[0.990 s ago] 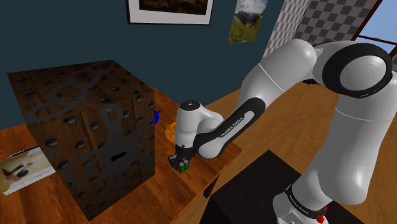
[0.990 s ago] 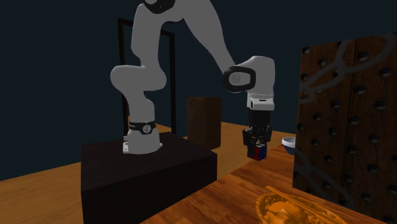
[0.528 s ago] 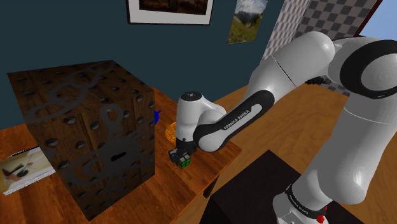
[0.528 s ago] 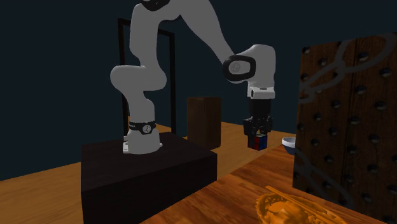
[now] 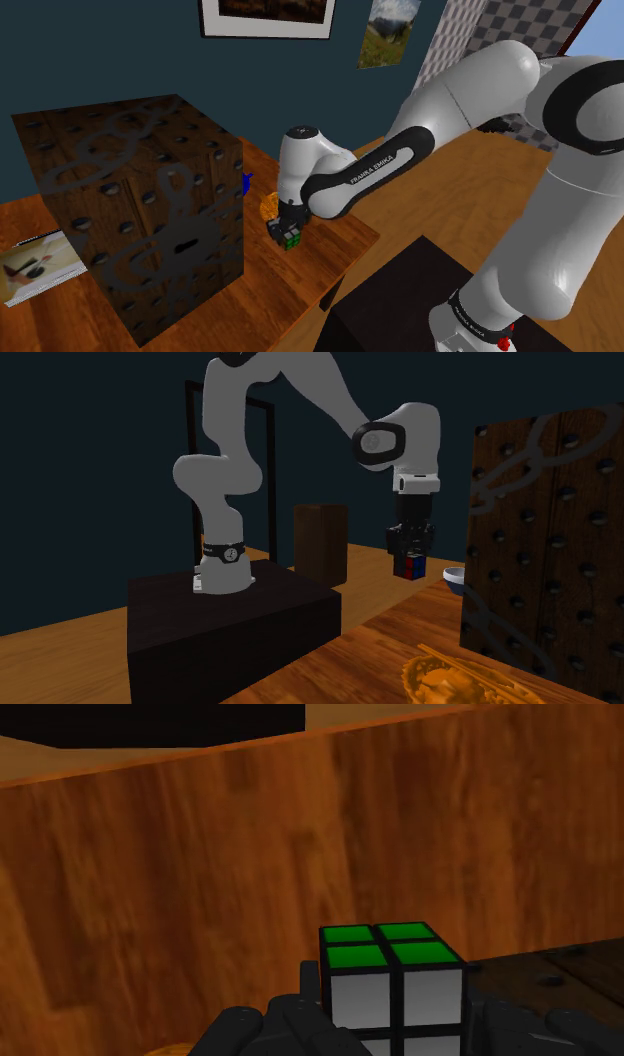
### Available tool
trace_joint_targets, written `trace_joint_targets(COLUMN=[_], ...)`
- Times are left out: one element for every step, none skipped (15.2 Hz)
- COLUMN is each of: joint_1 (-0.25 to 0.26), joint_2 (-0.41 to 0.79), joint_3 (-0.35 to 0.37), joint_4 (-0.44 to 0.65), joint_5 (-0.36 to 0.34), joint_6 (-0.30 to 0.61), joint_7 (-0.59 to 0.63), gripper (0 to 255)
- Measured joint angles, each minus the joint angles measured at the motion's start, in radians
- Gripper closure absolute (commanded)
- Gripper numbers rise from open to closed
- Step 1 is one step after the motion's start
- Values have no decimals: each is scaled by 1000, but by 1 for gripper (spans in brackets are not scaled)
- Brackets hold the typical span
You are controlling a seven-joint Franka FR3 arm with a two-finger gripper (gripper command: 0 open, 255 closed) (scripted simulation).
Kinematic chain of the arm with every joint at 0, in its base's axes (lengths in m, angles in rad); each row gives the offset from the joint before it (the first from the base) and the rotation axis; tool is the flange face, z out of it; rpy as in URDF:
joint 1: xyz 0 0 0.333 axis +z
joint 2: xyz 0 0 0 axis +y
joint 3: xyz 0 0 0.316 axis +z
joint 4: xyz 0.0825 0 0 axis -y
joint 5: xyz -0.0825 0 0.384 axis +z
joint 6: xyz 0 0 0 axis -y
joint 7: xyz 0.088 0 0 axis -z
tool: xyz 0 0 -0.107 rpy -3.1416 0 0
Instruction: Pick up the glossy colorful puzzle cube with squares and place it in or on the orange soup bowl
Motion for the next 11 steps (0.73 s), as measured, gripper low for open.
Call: trace_joint_targets(joint_1=[-11, -22, -32, -42, -51, -60, -73, -83, -93, -102, -111], joint_2=[10, 26, 37, 65, 78, 90, 108, 121, 139, 164, 180], joint_3=[-9, -19, -27, -39, -47, -53, -64, -71, -78, -87, -94], joint_4=[15, 41, 56, 86, 109, 131, 151, 177, 204, 238, 268], joint_5=[-3, -8, -11, -21, -24, -26, -30, -31, -35, -40, -41], joint_6=[-6, -16, -19, -24, -34, -43, -47, -60, -68, -78, -92], joint_7=[-19, -37, -54, -70, -86, -102, -124, -142, -159, -177, -193], gripper=[255, 255, 255, 255, 255, 255, 255, 255, 255, 255, 255])
